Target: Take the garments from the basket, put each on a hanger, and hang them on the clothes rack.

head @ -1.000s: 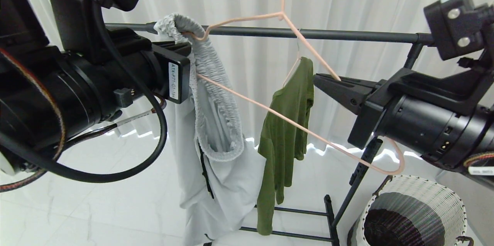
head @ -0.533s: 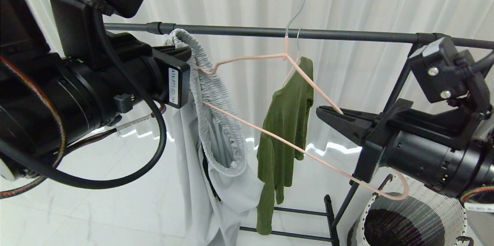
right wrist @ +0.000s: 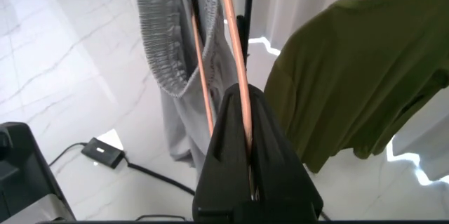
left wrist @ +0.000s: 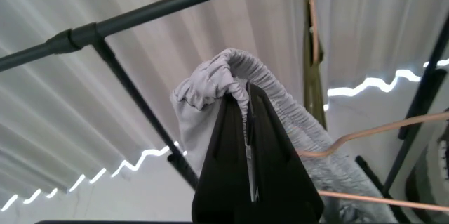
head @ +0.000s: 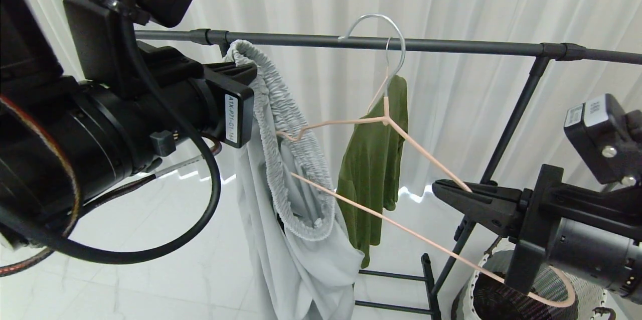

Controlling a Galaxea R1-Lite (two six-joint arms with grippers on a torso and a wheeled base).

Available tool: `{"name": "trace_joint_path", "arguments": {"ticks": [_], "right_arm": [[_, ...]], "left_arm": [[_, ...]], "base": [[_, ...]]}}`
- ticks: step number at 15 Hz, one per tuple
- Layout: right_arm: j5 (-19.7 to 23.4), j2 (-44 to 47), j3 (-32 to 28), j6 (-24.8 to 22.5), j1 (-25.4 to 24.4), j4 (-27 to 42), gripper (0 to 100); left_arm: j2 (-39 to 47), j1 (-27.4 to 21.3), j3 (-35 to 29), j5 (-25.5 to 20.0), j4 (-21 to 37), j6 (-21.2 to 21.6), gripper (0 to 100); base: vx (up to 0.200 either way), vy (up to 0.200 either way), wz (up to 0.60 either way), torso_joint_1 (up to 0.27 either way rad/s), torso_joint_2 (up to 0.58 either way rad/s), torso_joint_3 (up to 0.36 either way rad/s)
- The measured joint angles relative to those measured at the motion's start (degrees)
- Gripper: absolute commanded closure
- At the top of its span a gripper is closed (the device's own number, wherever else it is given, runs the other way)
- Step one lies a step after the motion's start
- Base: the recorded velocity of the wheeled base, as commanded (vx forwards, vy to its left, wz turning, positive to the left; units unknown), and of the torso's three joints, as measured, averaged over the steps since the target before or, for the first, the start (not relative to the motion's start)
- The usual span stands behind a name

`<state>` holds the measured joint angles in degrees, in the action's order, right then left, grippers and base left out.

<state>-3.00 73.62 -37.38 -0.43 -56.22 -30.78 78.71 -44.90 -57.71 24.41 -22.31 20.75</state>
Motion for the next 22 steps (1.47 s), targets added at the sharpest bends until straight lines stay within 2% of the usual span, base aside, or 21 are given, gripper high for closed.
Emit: {"name": "trace_joint_path", "arguments": {"ticks": [7, 9, 11, 15, 22], "right_arm": [[-0.22, 4.94, -0.13, 2.96, 1.13, -0.74, 100], [-0.28, 7.02, -0.94, 3.1, 1.13, -3.82, 100], [-0.33, 9.35, -2.76, 3.43, 1.01, -6.66, 100], [-0.44, 11.89, -6.03, 3.97, 0.96, -7.49, 100], [-1.27, 13.37, -7.5, 5.86, 1.12, -11.61, 100]], "left_arm": [[0.09, -6.47, -0.56, 0.02, 0.01, -0.15, 100], [0.23, -8.07, -0.55, 0.02, -0.02, -0.72, 100], [0.59, -8.83, -0.34, 0.02, 0.0, -1.57, 100], [1.0, -11.35, -0.15, 0.02, 0.0, -1.68, 100], [1.74, -12.74, 0.22, 0.15, -0.11, -1.73, 100]], "base": [[0.0, 0.0, 0.0, 0.0, 0.0, 0.0], [0.0, 0.0, 0.0, 0.0, 0.0, 0.0], [0.0, 0.0, 0.0, 0.0, 0.0, 0.0], [0.0, 0.0, 0.0, 0.0, 0.0, 0.0], [0.0, 0.0, 0.0, 0.0, 0.0, 0.0]]}}
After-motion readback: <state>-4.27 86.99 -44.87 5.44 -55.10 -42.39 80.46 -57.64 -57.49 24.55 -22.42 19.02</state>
